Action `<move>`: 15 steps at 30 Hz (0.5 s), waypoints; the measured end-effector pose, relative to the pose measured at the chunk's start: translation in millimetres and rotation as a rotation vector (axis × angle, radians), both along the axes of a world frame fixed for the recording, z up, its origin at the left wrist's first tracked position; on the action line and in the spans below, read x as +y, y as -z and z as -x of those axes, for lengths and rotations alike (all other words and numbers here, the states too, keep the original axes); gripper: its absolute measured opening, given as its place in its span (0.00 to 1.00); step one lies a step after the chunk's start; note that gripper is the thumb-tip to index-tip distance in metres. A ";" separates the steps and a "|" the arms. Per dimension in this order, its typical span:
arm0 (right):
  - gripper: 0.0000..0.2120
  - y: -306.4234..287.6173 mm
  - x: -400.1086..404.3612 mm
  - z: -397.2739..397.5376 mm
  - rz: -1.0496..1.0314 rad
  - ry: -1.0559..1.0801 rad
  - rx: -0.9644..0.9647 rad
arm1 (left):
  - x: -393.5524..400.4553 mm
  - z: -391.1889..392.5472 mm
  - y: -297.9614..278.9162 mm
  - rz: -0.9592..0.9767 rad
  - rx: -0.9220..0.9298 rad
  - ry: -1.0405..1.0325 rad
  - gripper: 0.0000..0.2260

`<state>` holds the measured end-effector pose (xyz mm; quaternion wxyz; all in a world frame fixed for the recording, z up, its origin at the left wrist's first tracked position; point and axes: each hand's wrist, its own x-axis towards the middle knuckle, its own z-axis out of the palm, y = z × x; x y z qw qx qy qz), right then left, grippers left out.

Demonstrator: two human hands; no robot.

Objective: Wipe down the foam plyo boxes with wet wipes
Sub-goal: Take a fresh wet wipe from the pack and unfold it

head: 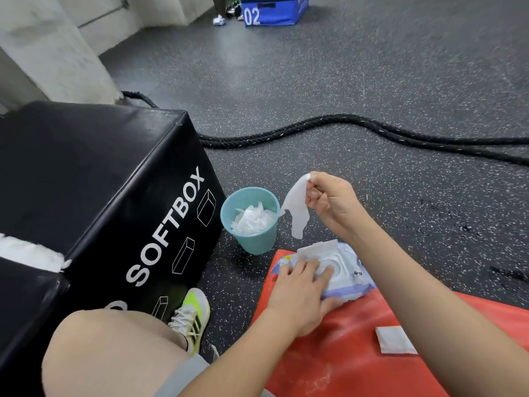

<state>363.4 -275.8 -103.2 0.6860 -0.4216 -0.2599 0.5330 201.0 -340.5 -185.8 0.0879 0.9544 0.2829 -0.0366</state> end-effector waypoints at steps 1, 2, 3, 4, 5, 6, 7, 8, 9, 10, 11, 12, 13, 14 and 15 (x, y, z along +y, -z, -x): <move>0.09 1.2 -0.6 1.3 0.002 -0.007 -0.005 | -1.1 -1.3 -3.3 -0.010 -0.041 0.001 0.32; 0.10 2.8 -1.2 2.2 0.005 -0.010 -0.012 | -1.3 -1.4 -6.3 -0.027 -0.123 0.000 0.28; 0.11 3.9 -1.8 2.4 0.008 -0.012 -0.019 | -0.7 -0.7 -9.2 -0.066 -0.256 0.001 0.22; 0.12 4.7 -2.1 2.3 0.007 -0.012 -0.022 | 0.8 0.2 -11.0 -0.116 -0.395 -0.007 0.17; 0.12 5.9 -2.4 2.1 0.005 -0.011 -0.020 | 2.8 1.2 -12.0 -0.160 -0.506 -0.034 0.15; 0.11 6.7 -2.6 1.6 0.000 -0.011 -0.015 | 5.8 1.2 -12.7 -0.184 -0.569 -0.088 0.16; 0.10 7.7 -2.9 1.3 -0.003 -0.014 -0.009 | 9.0 1.1 -14.1 -0.170 -0.578 -0.160 0.19; 0.10 8.6 -3.4 1.1 -0.004 -0.018 -0.005 | 11.5 1.5 -14.8 -0.138 -0.559 -0.217 0.21; 0.09 9.2 -4.0 0.9 -0.001 -0.020 -0.006 | 12.6 2.3 -15.1 -0.102 -0.544 -0.245 0.22; 0.09 9.5 -4.6 0.8 0.005 -0.020 -0.011 | 12.5 3.2 -15.1 -0.075 -0.547 -0.243 0.19; 0.09 9.3 -4.9 0.6 0.008 -0.020 -0.018 | 11.5 4.1 -14.5 -0.059 -0.551 -0.229 0.15; 0.09 9.2 -5.3 0.6 0.010 -0.020 -0.019 | 9.6 5.1 -13.8 -0.041 -0.539 -0.226 0.14; 0.08 8.4 -5.9 0.5 0.010 -0.023 -0.014 | 8.0 5.5 -13.5 -0.014 -0.519 -0.236 0.16; 0.09 8.0 -6.2 0.7 0.009 -0.026 -0.004 | 6.7 5.6 -11.5 0.033 -0.488 -0.248 0.18; 0.09 7.9 -6.6 1.2 0.009 -0.030 0.004 | 6.1 5.0 -8.7 0.080 -0.455 -0.253 0.19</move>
